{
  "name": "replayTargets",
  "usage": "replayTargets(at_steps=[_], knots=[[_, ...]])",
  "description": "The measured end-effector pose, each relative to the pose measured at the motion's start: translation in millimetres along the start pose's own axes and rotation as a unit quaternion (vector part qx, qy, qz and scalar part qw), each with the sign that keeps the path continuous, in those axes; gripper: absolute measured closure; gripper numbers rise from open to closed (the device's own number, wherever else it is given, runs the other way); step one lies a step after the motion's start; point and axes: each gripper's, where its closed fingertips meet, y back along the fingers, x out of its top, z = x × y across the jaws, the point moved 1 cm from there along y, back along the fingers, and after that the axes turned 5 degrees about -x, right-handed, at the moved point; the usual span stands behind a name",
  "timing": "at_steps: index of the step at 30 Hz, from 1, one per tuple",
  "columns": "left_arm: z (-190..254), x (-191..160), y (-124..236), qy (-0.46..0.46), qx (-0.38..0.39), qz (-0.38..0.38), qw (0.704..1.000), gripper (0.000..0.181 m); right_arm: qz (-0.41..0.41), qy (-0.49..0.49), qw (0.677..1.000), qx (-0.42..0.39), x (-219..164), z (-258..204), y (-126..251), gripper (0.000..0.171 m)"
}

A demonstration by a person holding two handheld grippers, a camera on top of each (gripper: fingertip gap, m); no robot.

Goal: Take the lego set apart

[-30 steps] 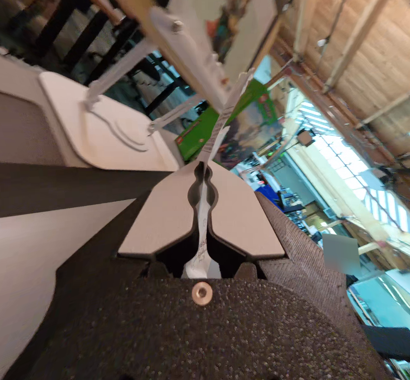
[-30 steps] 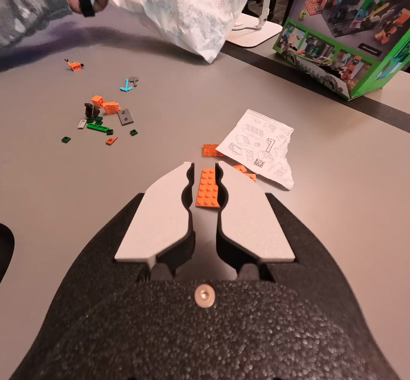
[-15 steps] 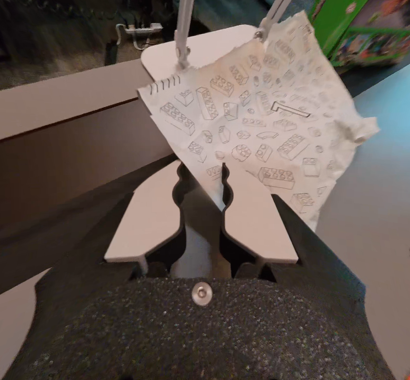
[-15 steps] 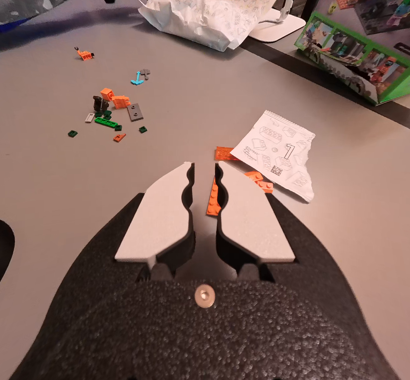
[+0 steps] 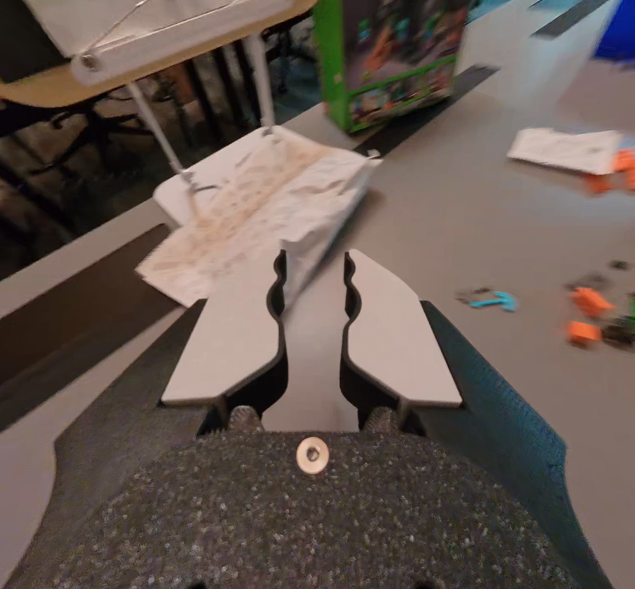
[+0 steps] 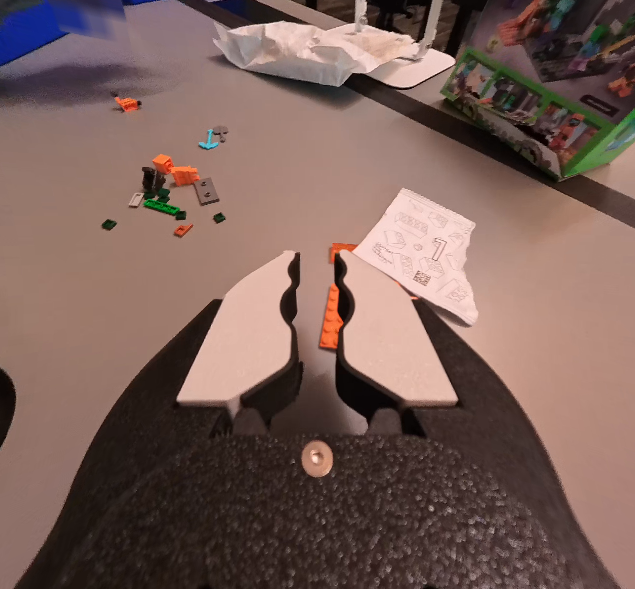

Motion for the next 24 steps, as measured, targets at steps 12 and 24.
replayTargets(at_steps=[12,24], knots=[[134,-29,64,0.017,-0.142,0.047,0.989,0.161,-0.231,-0.025,0.973,0.018,-19,94,-31,0.136],[138,-59,60,0.035,-0.169,0.041,0.984,0.165,-0.305,0.069,0.950,0.009,-39,95,-51,0.171]])
